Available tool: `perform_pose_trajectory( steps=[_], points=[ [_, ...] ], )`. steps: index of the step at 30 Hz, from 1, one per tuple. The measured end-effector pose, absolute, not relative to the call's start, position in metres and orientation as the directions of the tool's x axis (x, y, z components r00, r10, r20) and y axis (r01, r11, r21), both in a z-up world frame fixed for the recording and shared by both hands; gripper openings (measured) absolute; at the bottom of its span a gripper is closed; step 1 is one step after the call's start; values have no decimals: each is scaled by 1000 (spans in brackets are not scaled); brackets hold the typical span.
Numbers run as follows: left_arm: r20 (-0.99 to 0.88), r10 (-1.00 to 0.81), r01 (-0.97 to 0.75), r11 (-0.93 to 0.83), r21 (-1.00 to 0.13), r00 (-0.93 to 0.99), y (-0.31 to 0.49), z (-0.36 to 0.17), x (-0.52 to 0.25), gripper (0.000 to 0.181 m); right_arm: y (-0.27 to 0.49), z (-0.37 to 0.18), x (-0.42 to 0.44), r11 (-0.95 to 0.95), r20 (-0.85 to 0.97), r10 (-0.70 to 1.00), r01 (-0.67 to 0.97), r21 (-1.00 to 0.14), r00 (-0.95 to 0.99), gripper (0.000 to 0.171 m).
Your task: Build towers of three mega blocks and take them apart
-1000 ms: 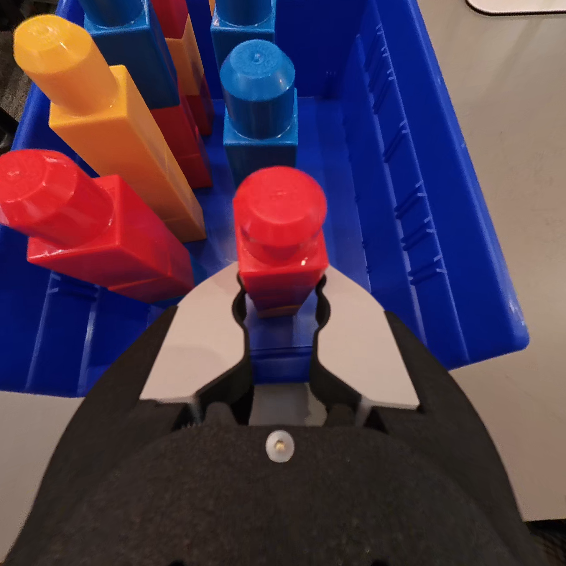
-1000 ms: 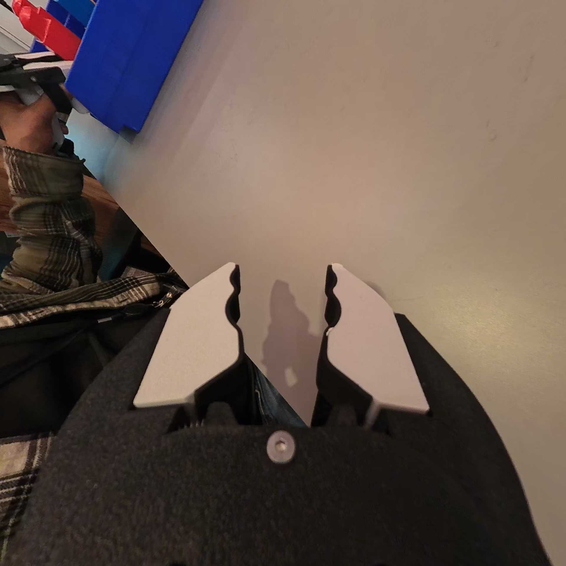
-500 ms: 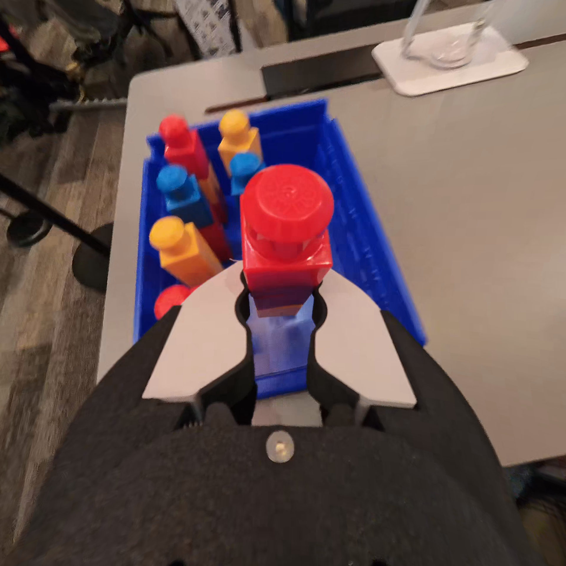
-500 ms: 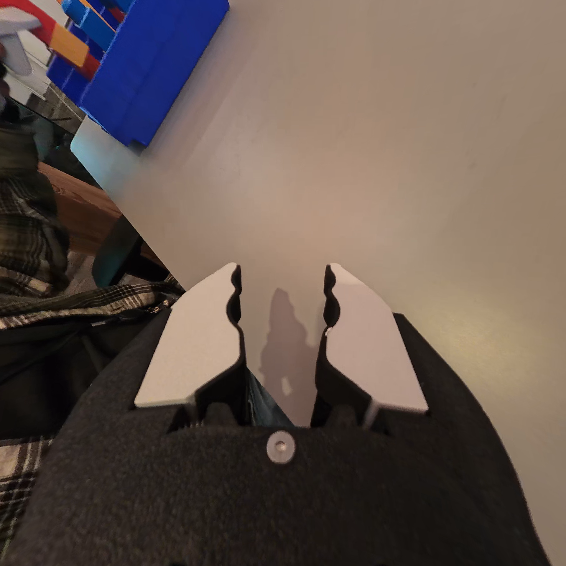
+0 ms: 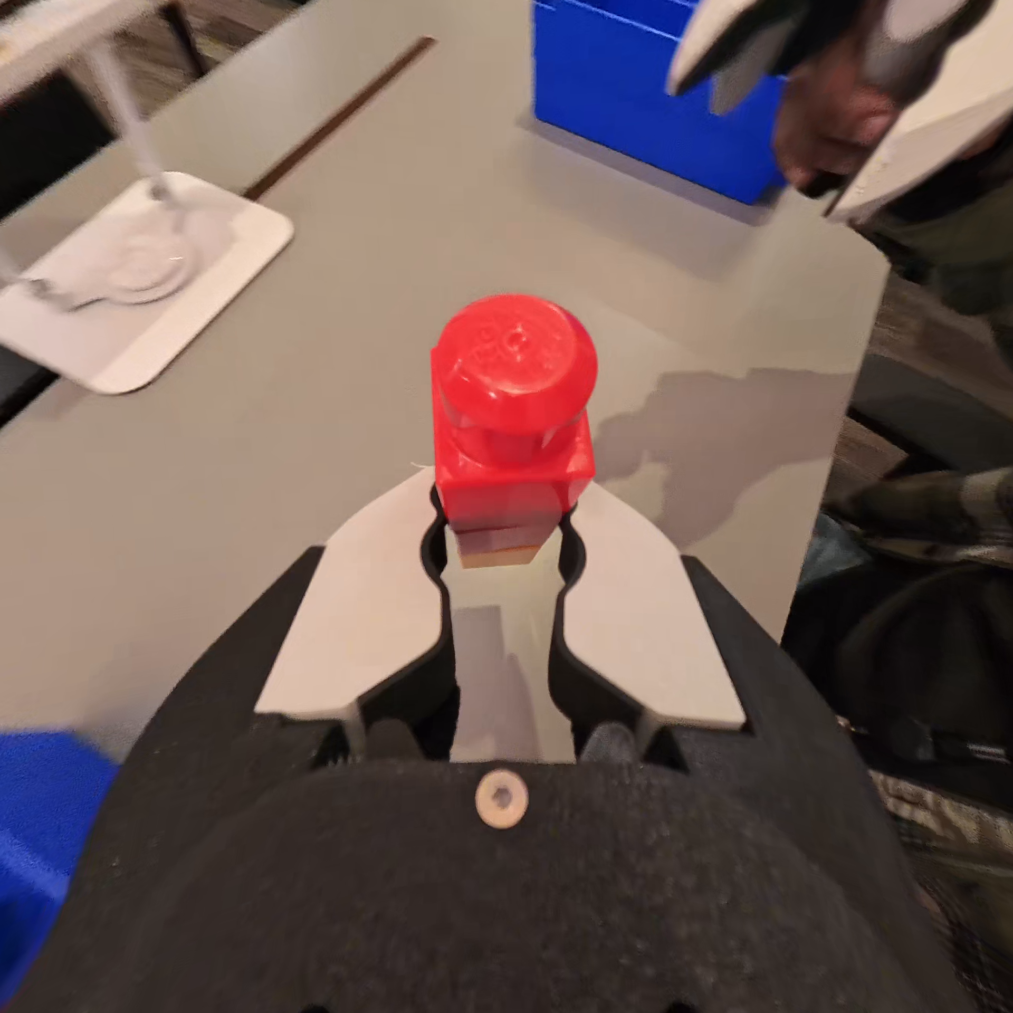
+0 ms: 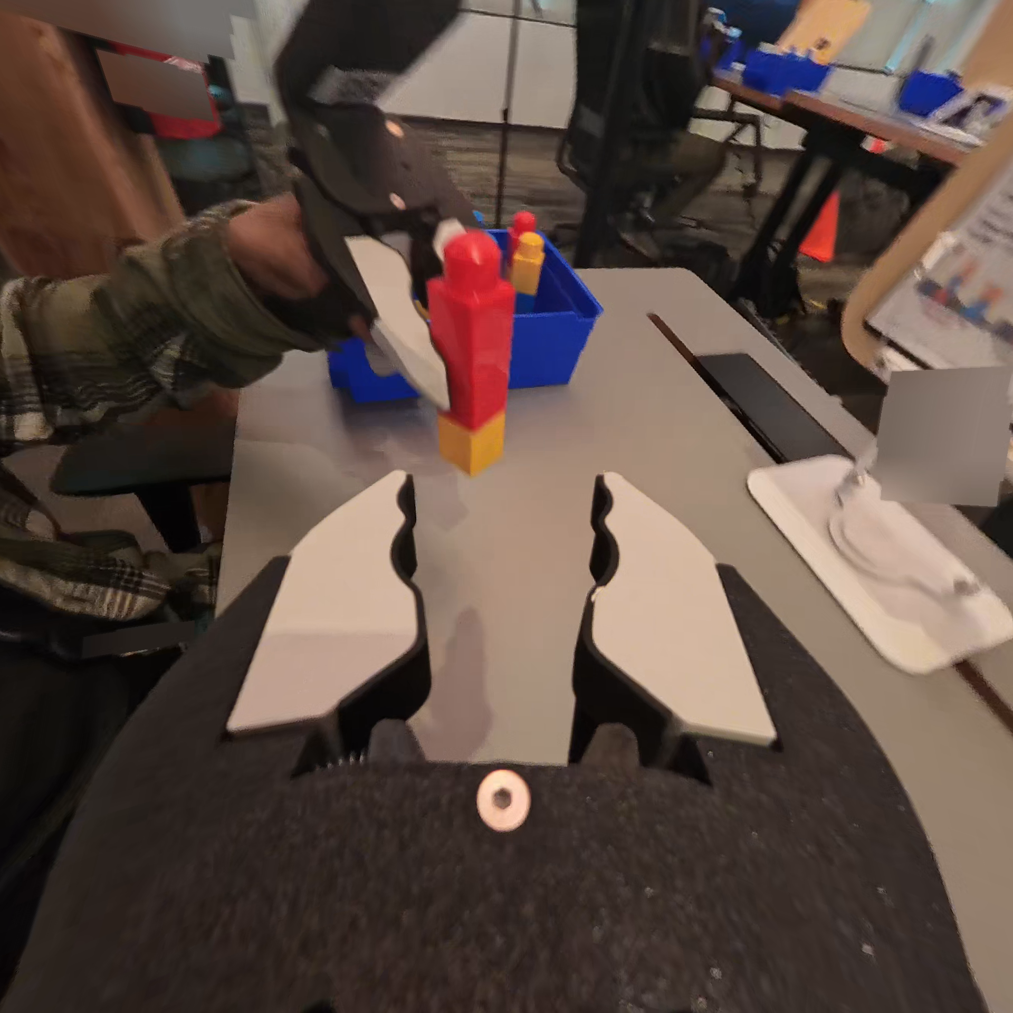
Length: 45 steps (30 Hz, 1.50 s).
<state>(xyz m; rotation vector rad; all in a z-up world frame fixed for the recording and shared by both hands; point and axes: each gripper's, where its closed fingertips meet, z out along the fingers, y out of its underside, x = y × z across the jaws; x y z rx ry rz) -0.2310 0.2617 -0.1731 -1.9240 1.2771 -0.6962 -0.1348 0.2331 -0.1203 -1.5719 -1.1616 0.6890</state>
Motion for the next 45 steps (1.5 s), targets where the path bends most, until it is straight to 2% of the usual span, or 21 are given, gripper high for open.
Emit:
perform_pose_trajectory(
  steps=[6,12,13,14,15,17,20,22,24,25,27,31,32,34,35,38,41,45],
  points=[
    [108,-970,-583,-219,-783,219,254,-194,-195,37,252,-120,-174,142,224,962,414,-899,157,61],
    [127,-987,-628,-162,-761,100,245,-208,-176,37,250,-135,-197,111,98,994,443,-890,-52,56],
    [125,-989,-637,-149,-757,82,245,-210,-173,37,249,-140,-199,92,66,995,465,-881,-72,53],
    [131,-989,-635,-140,-760,62,243,-211,-170,37,250,-148,-199,69,28,996,506,-860,-88,37],
    [139,-989,-627,-136,-767,44,243,-210,-167,37,248,-152,-198,34,-26,994,531,-847,-105,32],
    [156,-988,-596,-139,-791,24,245,-208,-164,37,251,-151,-196,-27,-81,993,522,-853,-81,31],
    [136,-991,-487,-119,-865,1,254,-202,-158,38,262,-143,-190,-42,-55,998,460,-887,-15,31],
    [149,-989,-441,-134,-887,0,260,-204,-155,57,273,-141,-184,-83,-67,996,413,-907,52,31],
    [183,-983,-401,-166,-901,-5,264,-207,-150,62,274,-144,-181,-125,-109,992,374,-919,64,31],
    [194,-981,-388,-174,-905,-13,265,-209,-148,62,273,-146,-181,-142,-129,990,361,-921,61,31],
    [195,-979,-381,-159,-911,-57,261,-213,-145,39,274,-150,-181,-152,-134,988,344,-927,77,31],
    [207,-977,-378,-173,-909,-51,261,-218,-143,38,278,-151,-177,-216,-190,975,310,-926,113,30],
    [191,-981,-415,-161,-895,-30,263,-225,-144,38,282,-140,-174,-218,-187,972,256,-942,139,31],
    [132,-991,-483,-115,-868,-1,262,-243,-145,38,295,-96,-150,-216,-199,960,74,-974,196,30],
    [142,-990,-460,-121,-879,-12,259,-241,-142,38,302,-82,-133,-198,-180,948,46,-979,261,30],
    [158,-987,-361,-139,-922,-23,257,-216,-142,38,321,-60,-59,-169,-98,844,87,-982,527,30],
    [120,-993,-301,-107,-948,-25,255,-201,-148,38,343,-60,83,-221,68,526,214,-952,848,30],
    [118,-992,-250,-104,-963,-42,251,-191,-148,38,343,-106,246,-417,7,175,81,-905,984,31]
  ],
)
